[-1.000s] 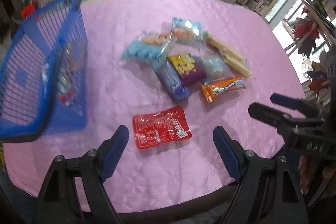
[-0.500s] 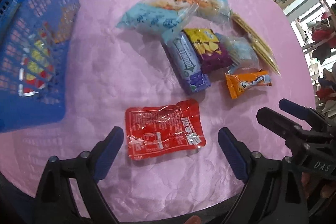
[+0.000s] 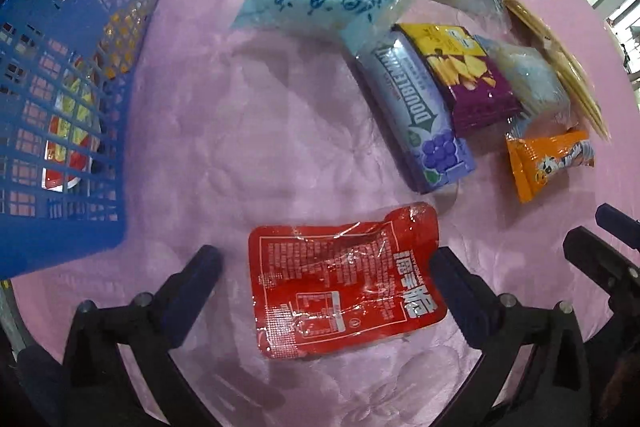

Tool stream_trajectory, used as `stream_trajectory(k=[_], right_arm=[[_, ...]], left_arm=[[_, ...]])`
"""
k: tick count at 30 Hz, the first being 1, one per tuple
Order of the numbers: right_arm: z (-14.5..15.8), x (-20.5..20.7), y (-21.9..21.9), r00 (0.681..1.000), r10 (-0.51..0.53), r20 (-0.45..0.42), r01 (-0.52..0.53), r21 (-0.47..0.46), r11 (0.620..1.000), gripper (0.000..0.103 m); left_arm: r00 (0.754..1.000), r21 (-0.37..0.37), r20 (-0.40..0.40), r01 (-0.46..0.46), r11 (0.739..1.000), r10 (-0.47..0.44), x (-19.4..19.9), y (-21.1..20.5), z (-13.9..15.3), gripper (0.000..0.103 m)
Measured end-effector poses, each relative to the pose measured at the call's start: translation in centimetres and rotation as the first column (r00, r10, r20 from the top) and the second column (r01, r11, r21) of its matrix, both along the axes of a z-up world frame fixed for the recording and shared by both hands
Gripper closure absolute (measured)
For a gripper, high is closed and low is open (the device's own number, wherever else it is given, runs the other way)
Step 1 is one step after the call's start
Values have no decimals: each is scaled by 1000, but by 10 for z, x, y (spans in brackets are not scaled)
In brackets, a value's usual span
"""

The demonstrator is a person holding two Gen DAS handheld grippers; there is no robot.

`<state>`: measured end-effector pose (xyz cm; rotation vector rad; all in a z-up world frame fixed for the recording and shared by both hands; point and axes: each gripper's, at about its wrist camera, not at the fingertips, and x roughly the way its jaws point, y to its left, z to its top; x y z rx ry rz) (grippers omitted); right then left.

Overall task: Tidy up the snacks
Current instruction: 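Move the left tool back to the small red pack on the table, then grasp the small red pack with the left tool while the right tool grasps the orange bar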

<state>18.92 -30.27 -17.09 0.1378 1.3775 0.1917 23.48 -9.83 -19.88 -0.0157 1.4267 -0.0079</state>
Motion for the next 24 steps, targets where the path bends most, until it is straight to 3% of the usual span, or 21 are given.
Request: stream_trajectory(k=[8, 10, 11, 14, 17, 21, 22, 24], right_arm=[[7, -3, -1, 1000, 1, 17, -1, -19, 1000, 13], [8, -2, -3, 1000, 8, 17, -7, -38, 999, 13], [7, -1, -4, 1000, 11, 16, -10, -44, 999, 13], [8, 2, -2, 999, 38, 15, -37, -50, 998, 13], [14, 1, 8, 989, 142, 43, -138, -82, 987, 13], [20, -1, 25, 939, 331, 93, -302, -232, 925, 13], [19, 0, 28, 924, 371, 95, -336, -265, 904, 13], [19, 1, 30, 906, 412, 97, -372, -281, 885, 13]], left_arm=[[1000, -3, 10, 2, 1000, -2, -4, -2, -2, 3], [999, -2, 28, 17, 1000, -17, -15, -10, 1, 21], [999, -2, 35, 25, 1000, -25, -19, -14, 5, 25], [999, -1, 41, 35, 999, -35, -23, -15, 7, 31], [998, -15, 51, 45, 999, -44, -27, -13, 8, 38], [997, -22, 73, 36, 999, -35, -33, -12, 9, 46], [996, -20, 83, 42, 999, -40, -36, -14, 11, 61], [996, -29, 77, 42, 999, -40, -40, -15, 11, 70]])
